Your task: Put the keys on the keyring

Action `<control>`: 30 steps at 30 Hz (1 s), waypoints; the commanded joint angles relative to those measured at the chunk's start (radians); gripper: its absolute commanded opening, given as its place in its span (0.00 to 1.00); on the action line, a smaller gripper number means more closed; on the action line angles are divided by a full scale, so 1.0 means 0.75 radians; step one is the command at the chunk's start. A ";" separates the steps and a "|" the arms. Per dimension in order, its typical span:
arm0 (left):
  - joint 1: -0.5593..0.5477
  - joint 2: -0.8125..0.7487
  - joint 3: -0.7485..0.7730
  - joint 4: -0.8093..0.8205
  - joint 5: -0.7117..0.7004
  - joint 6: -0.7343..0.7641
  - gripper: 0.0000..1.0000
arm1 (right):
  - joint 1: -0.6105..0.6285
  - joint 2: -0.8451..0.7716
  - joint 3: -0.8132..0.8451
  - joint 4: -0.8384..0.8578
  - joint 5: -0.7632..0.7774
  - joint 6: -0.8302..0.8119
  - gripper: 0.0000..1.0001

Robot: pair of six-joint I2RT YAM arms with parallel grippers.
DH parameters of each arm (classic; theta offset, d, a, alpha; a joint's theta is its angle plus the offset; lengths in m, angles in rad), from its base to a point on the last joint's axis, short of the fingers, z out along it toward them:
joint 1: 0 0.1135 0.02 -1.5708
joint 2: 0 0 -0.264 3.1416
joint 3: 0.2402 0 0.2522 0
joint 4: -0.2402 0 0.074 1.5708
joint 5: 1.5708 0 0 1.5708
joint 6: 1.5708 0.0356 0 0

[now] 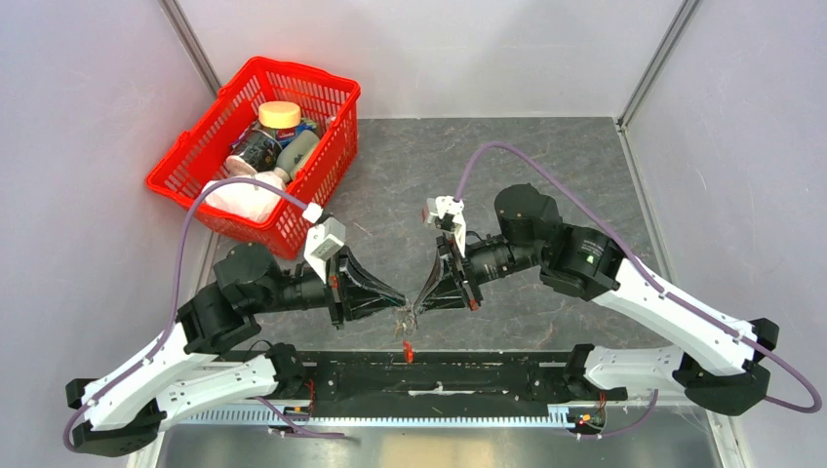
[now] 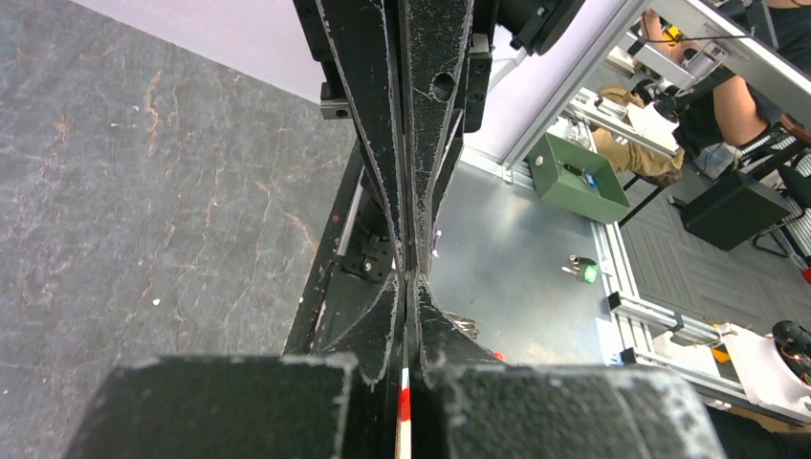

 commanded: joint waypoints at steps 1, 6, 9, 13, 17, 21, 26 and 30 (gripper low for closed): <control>0.005 -0.026 -0.008 0.193 -0.091 -0.036 0.02 | 0.024 -0.096 -0.058 0.151 0.039 0.104 0.00; 0.004 -0.070 -0.064 0.308 -0.144 -0.063 0.02 | 0.024 -0.149 -0.138 0.303 0.068 0.189 0.00; 0.005 -0.102 -0.107 0.396 -0.172 -0.076 0.02 | 0.024 -0.178 -0.189 0.425 0.075 0.263 0.00; 0.005 -0.148 -0.152 0.524 -0.206 -0.076 0.02 | 0.024 -0.213 -0.246 0.582 0.081 0.367 0.00; 0.004 -0.178 -0.172 0.627 -0.234 -0.064 0.02 | 0.024 -0.221 -0.288 0.708 0.090 0.454 0.00; 0.005 -0.173 -0.177 0.702 -0.252 -0.060 0.02 | 0.024 -0.217 -0.344 0.888 0.114 0.549 0.00; 0.005 -0.167 -0.198 0.822 -0.272 -0.075 0.02 | 0.025 -0.191 -0.385 1.107 0.119 0.670 0.00; 0.005 -0.169 -0.209 0.908 -0.281 -0.083 0.02 | 0.029 -0.157 -0.413 1.275 0.109 0.759 0.00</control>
